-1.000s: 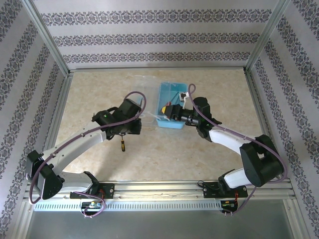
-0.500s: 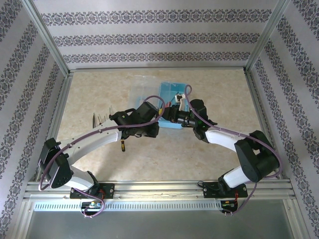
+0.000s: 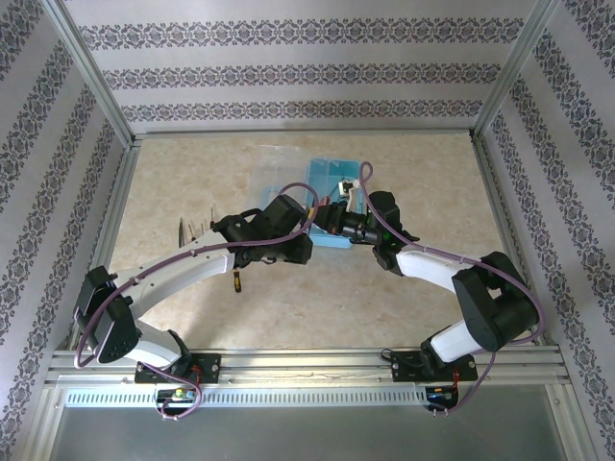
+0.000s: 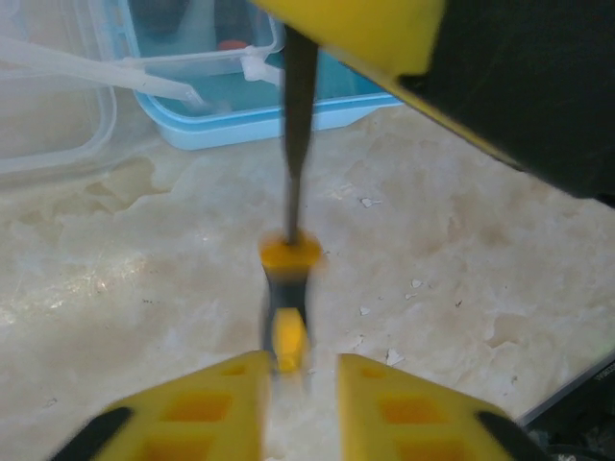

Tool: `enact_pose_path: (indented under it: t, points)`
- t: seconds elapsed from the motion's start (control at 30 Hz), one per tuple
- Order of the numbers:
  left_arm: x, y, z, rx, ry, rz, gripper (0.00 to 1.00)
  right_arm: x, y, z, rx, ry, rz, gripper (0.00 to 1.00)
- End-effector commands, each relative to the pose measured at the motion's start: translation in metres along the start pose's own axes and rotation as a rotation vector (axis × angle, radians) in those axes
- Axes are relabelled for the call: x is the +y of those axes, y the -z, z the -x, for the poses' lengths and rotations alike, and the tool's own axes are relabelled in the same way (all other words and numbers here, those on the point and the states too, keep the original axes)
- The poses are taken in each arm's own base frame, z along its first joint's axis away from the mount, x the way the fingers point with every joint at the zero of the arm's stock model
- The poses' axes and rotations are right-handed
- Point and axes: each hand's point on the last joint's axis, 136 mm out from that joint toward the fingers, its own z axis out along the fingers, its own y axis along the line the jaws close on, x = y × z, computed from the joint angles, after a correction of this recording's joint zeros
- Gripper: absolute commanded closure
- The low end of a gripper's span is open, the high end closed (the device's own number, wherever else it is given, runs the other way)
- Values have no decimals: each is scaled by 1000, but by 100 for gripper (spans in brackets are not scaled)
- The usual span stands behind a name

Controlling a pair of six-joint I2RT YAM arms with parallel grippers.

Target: Pack the tool kit

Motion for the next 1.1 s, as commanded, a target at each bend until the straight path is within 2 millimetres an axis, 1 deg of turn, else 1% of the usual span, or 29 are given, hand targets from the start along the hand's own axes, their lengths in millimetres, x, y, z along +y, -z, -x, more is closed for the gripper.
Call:
enact_pose_path:
  t: [0.0,0.03,0.07,0.13,0.2,0.3,0.33,0.43,0.47,0.53,0.63,0.73,0.8,0.87,0.97,1.07]
  points:
    - [-11,8,9,-56,-2,-35,67,-6,6,4,-30,3,-18,89]
    - [-11,10,10,-69,4,-41,62,-7,7,6,-34,0,-20,90]
    - [-12,11,10,-80,8,-50,53,-8,10,8,-40,1,-25,90]
    - [-11,19,11,-108,7,-61,47,-12,14,12,-60,4,-49,91]
    - [-1,28,11,-146,13,-30,39,-13,16,15,-67,20,-67,91]
    - [29,51,10,-226,37,77,29,-17,20,32,-105,18,-106,91]
    - [42,60,7,-256,54,118,26,-19,20,39,-108,14,-126,92]
    - [82,82,-8,-336,125,222,19,-22,15,58,-100,23,-168,92]
    - [94,87,-17,-356,152,239,18,-26,12,65,-102,29,-190,92]
    - [108,91,-33,-381,197,230,17,-35,7,81,-101,31,-224,91]
    - [122,91,-57,-397,262,195,15,-51,-9,103,-74,7,-249,91]
    - [133,88,-71,-399,294,197,15,-70,-26,119,-58,-9,-297,90]
    - [135,86,-74,-402,298,193,15,-82,-39,128,-55,-46,-309,91]
    - [135,84,-74,-401,295,191,14,-86,-53,134,-37,-76,-291,91]
    - [134,83,-75,-391,289,199,14,-93,-67,131,16,-65,-336,91]
    - [135,82,-75,-388,286,206,13,-98,-75,128,27,-77,-349,90]
